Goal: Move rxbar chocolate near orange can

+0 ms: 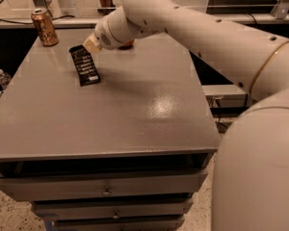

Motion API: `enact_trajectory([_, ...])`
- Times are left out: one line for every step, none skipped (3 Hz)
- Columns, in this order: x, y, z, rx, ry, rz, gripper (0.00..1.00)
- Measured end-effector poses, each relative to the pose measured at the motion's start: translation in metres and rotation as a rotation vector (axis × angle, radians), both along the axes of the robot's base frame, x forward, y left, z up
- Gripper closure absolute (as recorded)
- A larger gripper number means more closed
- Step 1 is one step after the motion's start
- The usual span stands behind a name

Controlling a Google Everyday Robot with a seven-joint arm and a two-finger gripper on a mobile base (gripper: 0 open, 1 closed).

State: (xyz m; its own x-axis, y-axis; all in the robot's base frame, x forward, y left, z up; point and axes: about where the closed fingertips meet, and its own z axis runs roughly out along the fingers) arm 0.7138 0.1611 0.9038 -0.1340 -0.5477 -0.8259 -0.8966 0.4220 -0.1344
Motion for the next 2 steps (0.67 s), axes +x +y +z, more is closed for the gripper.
enact_trajectory([0.029, 0.024, -0.005, 0.01, -0.01, -0.035, 1.0])
enact_trajectory([0.057, 0.042, -0.009, 0.015, -0.019, -0.074, 1.0])
